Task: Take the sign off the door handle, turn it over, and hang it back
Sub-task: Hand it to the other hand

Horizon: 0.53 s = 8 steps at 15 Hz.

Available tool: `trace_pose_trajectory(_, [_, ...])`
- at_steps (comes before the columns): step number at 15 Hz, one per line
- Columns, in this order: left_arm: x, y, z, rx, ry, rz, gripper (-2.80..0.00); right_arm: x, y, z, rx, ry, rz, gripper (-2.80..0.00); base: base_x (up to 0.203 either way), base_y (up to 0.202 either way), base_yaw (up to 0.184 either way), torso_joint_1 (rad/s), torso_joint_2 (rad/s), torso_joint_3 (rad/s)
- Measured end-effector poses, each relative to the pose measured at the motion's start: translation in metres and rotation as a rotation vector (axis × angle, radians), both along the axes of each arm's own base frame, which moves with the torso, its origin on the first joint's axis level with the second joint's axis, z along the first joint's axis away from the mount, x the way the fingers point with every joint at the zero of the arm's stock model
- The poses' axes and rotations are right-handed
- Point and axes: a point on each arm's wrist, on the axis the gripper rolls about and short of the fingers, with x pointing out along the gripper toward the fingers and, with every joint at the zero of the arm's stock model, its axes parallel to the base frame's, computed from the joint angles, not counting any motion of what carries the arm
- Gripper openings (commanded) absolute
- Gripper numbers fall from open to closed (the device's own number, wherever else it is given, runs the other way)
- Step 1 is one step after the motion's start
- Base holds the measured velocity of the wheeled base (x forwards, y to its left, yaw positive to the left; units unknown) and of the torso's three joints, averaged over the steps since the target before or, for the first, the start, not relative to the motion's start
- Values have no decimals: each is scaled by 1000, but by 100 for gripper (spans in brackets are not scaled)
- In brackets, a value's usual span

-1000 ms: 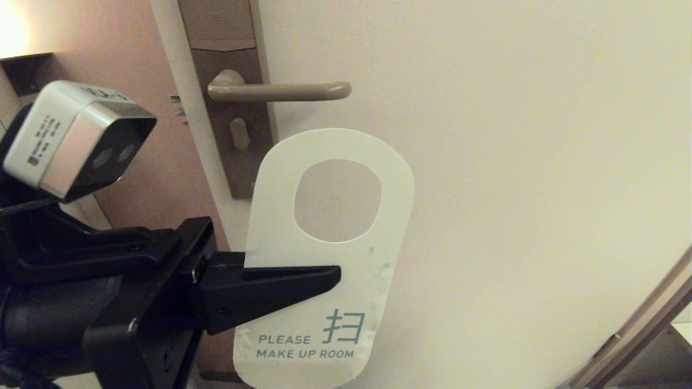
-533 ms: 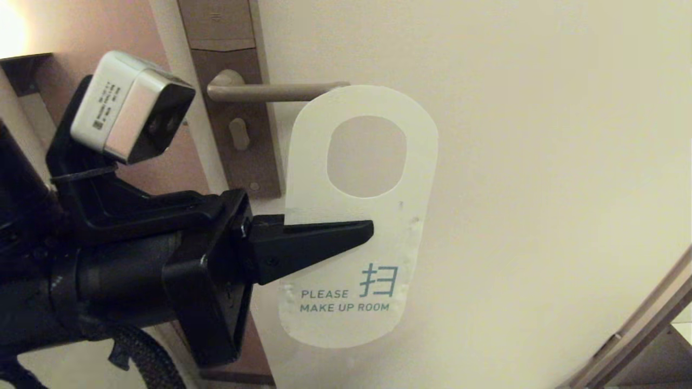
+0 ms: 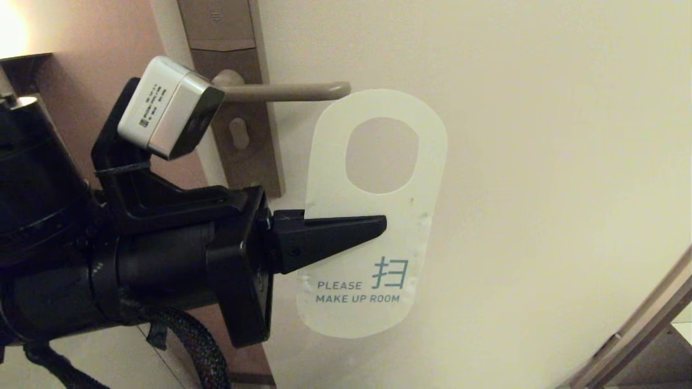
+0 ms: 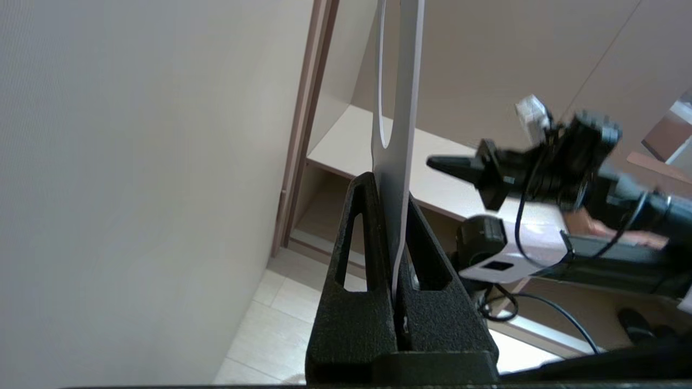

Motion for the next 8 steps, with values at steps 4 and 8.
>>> trace_pose_trajectory(4, [6,-6,7,-12,-14,-9,-280,34,8,43,31,38,333,-280,0,0,0,0,0,0])
trace_pose_trajectory(8, [11,-17,11,-19,-21,-25,-280,62,15,62,83,79,706,-280,0,0,0,0,0,0])
